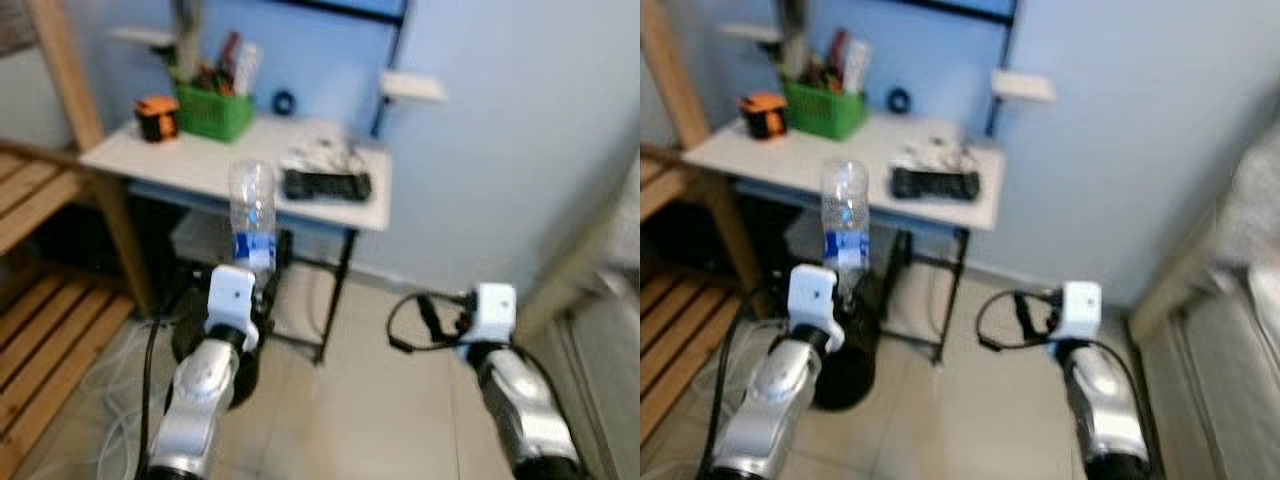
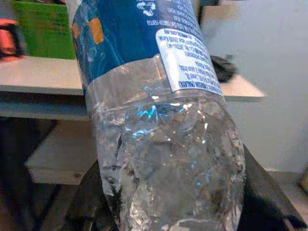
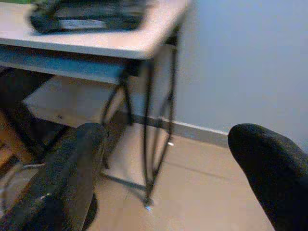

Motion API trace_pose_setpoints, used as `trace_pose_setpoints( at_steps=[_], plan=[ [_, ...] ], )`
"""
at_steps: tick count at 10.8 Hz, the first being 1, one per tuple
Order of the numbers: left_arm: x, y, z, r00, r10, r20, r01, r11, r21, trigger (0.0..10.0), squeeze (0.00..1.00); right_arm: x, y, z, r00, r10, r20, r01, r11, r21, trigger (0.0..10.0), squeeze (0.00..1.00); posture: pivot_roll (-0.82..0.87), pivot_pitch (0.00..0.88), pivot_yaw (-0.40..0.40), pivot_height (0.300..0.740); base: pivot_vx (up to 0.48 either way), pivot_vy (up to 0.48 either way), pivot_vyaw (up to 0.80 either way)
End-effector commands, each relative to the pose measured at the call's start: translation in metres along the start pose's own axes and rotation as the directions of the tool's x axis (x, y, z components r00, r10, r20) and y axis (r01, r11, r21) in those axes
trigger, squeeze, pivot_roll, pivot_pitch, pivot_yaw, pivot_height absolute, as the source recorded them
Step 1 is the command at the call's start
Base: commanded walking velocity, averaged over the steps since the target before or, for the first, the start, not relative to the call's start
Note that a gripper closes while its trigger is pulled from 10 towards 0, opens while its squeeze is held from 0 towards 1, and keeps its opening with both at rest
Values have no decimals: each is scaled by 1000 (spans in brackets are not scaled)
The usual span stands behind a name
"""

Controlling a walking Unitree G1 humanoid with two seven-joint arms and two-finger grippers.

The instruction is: Clean up the room

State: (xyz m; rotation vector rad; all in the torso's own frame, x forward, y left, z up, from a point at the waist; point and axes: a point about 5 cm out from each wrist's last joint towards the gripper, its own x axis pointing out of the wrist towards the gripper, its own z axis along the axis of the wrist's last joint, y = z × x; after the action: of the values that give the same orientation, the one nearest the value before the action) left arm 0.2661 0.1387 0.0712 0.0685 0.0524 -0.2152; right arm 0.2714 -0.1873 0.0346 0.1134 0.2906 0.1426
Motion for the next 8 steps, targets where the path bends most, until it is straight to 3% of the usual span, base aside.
trace_pose_setpoints(
  at_steps=[1,4,6,8],
  plan=[
    [-1,5,8,999,9,44,-10,1000,29,10000,0,2,4,4,1000,21,11,-21,1000,-12,10000,384,33,0,-105,740,442,0,0],
    [-6,3,4,999,21,30,-21,1000,16,10000,0,-1,9,2,987,154,-34,-156,987,-45,10000,388,35,0,-121,740,437,0,0],
    [-9,2,1,999,29,16,-30,1000,9,10000,0,-4,3,3,979,194,-64,-198,978,-64,10000,388,35,0,-132,740,435,0,0],
    [-10,-11,-15,997,9,-72,-8,1000,14,10000,0,-19,0,-3,939,308,-151,-323,943,-85,10000,388,24,0,-162,740,0,0,0]
  ],
)
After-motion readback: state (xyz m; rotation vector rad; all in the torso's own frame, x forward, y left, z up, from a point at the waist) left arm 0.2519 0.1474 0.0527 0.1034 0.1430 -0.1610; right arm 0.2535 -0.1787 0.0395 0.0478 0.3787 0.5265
